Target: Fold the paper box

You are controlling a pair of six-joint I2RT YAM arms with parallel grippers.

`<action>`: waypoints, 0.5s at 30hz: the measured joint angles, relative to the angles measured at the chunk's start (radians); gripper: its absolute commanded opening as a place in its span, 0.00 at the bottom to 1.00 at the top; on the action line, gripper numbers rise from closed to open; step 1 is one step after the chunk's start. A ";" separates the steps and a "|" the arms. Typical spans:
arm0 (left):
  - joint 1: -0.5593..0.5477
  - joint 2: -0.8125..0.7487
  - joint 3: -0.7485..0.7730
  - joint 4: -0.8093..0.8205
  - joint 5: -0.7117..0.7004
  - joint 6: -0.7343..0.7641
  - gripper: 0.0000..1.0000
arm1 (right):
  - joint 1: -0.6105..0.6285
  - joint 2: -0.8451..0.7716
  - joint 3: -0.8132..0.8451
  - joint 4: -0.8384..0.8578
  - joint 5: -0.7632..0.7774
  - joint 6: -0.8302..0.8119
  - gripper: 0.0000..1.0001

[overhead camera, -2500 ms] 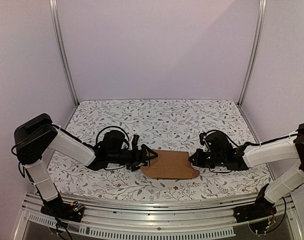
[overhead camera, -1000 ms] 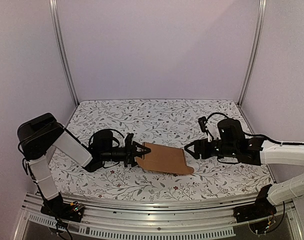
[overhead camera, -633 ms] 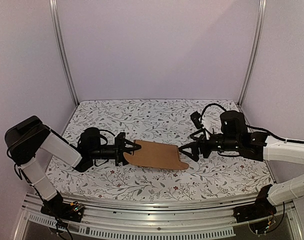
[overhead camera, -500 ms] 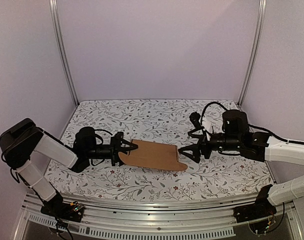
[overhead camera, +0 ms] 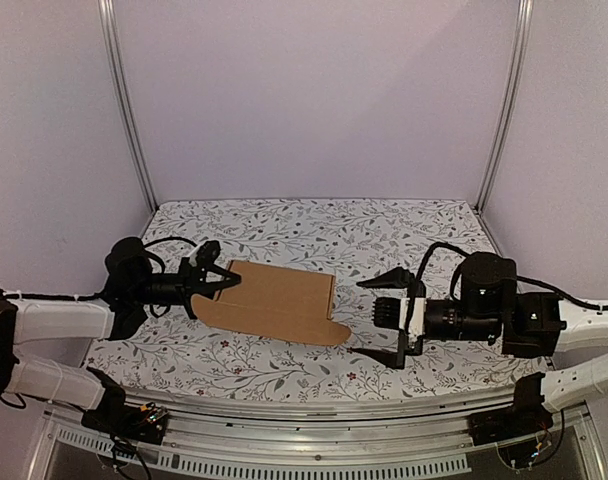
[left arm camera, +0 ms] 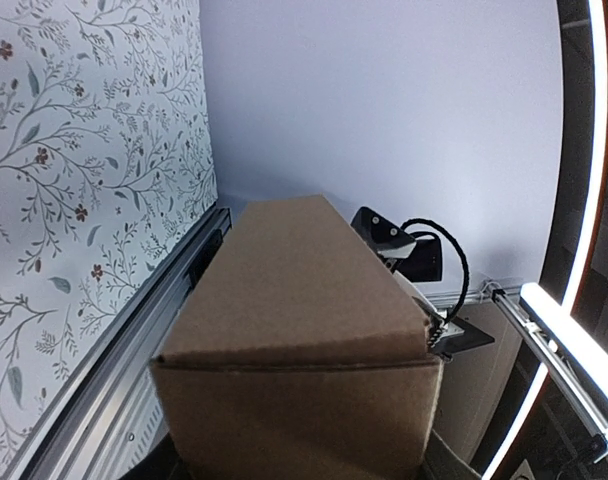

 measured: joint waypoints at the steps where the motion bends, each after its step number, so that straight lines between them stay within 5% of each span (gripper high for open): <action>1: 0.006 -0.012 0.001 -0.013 0.014 0.004 0.00 | 0.037 -0.006 -0.003 0.003 0.045 -0.045 0.99; 15: 0.014 -0.070 0.006 -0.067 0.163 -0.011 0.00 | 0.323 0.094 -0.084 0.273 0.544 -0.663 0.99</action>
